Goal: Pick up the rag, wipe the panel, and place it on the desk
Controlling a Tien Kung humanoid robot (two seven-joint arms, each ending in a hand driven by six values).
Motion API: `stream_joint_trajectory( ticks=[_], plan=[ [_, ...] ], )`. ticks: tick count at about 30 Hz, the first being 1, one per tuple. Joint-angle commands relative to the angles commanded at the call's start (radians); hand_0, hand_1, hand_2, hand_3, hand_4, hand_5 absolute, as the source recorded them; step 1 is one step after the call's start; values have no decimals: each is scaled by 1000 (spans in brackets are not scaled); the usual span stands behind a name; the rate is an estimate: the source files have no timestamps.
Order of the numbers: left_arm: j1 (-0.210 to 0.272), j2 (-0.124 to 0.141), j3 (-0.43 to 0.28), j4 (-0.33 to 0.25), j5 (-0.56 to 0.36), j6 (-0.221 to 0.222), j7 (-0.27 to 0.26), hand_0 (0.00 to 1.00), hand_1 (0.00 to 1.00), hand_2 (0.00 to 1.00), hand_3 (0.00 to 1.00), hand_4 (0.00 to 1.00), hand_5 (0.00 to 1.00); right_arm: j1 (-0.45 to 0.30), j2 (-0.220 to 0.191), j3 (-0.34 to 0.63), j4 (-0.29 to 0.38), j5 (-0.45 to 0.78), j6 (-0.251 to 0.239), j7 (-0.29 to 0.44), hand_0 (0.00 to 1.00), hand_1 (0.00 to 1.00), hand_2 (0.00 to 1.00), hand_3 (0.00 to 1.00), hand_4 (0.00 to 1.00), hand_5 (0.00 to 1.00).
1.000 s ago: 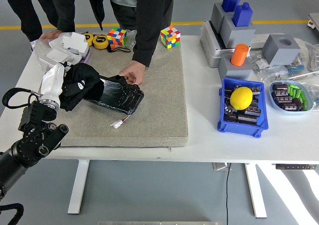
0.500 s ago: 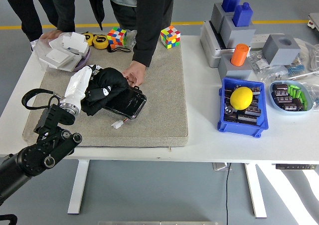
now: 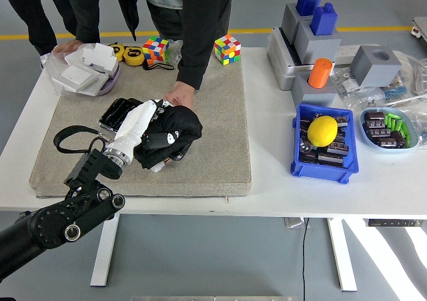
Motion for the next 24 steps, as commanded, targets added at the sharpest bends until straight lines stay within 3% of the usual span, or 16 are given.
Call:
stream_joint_trajectory(
  ticks=[6,16,24],
  plan=[
    [-7,-7,10,-2,3,0,4,222,240,326,573,632,2,1,-1,-1,1,2,0,0,531,551,489,522,881,350],
    [-22,-20,-23,81,10,4,-6,220,239,326,574,633,2,1,1,5,1,1,0,0,531,551,489,522,880,349],
    [-38,-29,-96,163,18,10,-21,220,238,326,573,634,2,2,2,7,1,1,0,0,532,551,489,520,880,349]
  ],
)
